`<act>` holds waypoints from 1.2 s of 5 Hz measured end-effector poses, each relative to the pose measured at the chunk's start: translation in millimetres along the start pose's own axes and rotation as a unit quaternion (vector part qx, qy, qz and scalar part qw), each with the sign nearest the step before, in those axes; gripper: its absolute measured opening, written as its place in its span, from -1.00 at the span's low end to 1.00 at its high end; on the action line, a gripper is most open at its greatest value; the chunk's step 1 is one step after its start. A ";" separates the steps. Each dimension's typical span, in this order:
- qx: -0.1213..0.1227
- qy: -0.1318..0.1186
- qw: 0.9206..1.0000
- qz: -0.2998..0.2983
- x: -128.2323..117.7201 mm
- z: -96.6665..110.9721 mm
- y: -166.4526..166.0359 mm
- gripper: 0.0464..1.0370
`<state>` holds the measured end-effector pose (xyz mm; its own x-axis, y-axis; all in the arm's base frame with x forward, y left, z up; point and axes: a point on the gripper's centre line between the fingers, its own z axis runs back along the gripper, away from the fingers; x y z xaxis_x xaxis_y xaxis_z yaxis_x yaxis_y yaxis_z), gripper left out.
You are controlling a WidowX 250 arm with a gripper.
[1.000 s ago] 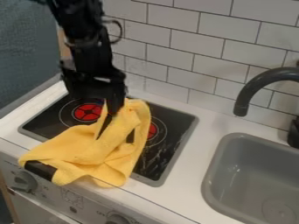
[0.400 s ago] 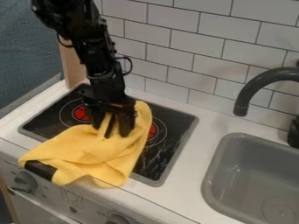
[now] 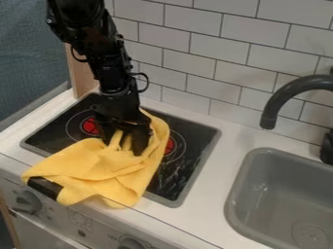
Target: Lift the top of the cloth
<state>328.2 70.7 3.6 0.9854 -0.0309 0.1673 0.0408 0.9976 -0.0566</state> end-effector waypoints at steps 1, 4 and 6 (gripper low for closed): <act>0.002 -0.006 1.000 0.005 11.4 -3.0 4.2 0.92; -0.010 -0.039 0.999 -0.002 63.2 -0.9 2.9 0.92; -0.011 -0.043 0.999 -0.019 75.6 5.2 -3.0 0.92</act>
<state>401.7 65.7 21.5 0.9651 -0.0631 0.2540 0.0832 0.9941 -0.0691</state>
